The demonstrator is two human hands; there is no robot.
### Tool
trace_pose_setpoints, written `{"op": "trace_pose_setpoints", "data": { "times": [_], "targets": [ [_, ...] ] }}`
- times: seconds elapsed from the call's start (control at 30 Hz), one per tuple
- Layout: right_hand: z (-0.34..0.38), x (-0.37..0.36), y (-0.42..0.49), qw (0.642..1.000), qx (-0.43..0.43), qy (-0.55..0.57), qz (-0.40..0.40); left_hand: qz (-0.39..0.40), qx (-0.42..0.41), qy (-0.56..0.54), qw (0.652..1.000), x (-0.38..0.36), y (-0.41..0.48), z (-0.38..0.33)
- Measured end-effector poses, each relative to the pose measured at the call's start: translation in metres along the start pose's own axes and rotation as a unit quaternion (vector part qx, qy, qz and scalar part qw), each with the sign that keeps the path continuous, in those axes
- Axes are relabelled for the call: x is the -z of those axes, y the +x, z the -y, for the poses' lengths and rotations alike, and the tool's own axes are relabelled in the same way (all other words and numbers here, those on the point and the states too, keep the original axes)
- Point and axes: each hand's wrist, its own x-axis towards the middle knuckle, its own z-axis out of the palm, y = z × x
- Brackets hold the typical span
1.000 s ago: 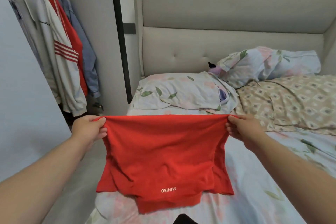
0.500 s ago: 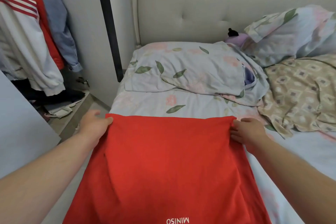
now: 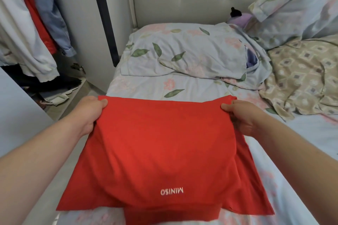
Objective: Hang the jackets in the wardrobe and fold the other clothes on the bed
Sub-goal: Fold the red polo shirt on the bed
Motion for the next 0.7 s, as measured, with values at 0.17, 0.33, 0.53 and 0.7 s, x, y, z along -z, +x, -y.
{"op": "trace_pose_setpoints", "data": {
  "times": [0.17,0.33,0.53,0.7],
  "targets": [
    [-0.011,-0.006,0.008,0.997,-0.024,0.018,-0.065,-0.034,-0.007,0.000,0.999,-0.009,0.001,-0.003],
    [-0.040,0.008,-0.027,1.000,-0.013,-0.015,-0.011,-0.071,-0.066,0.065,0.993,-0.001,-0.058,0.027],
    [-0.068,0.012,-0.077,0.990,0.038,-0.125,0.058,0.015,-0.041,0.199,0.979,0.011,-0.104,0.070],
    [-0.084,0.004,-0.091,0.975,0.068,-0.211,0.004,0.026,-0.126,0.328,0.936,0.002,-0.113,0.077]
  ]
}}
